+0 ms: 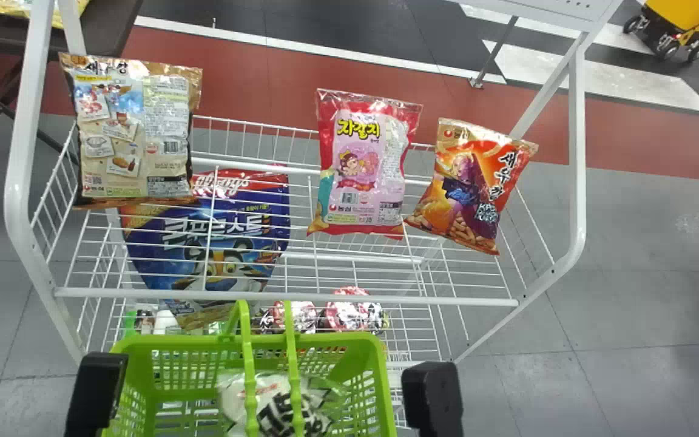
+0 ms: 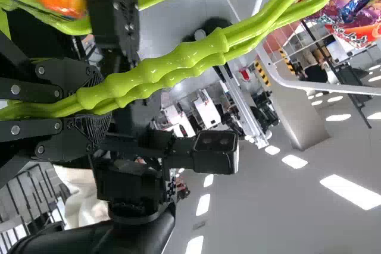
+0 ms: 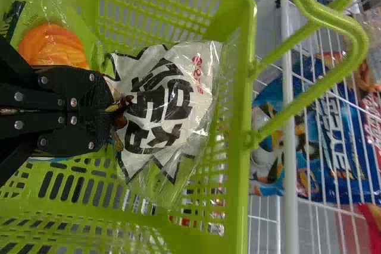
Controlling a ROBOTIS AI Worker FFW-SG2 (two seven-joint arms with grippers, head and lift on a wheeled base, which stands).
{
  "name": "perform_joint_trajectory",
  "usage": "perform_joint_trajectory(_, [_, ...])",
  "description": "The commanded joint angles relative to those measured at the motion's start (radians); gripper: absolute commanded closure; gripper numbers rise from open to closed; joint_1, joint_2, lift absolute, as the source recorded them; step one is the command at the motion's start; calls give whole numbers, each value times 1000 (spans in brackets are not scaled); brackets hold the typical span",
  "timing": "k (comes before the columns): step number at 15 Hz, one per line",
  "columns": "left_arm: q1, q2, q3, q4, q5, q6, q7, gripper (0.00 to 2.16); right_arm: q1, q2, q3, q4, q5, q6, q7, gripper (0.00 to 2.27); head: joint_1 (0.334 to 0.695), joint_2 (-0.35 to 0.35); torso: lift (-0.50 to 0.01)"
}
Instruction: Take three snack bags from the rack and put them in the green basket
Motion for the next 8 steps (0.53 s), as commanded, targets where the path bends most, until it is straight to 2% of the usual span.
perform_joint_trajectory(1, [6,0,-3,-7,-3,0,0,1578,-2,-8,7,38,9,-143,10,-2,695,-350,-11])
perform_joint_trajectory(4, [20,2,1,-19,-6,0,-1,1578,0,-2,-44,78,18,-423,7,53,695,-350,-11])
perform_joint_trajectory(6, [23,2,1,-23,-7,0,-1,1578,-19,4,-70,98,18,-512,7,60,695,-350,-11])
perform_joint_trajectory(8, [29,3,-3,-28,-11,0,-1,1578,-46,26,-96,172,18,-788,-19,66,695,-350,-11])
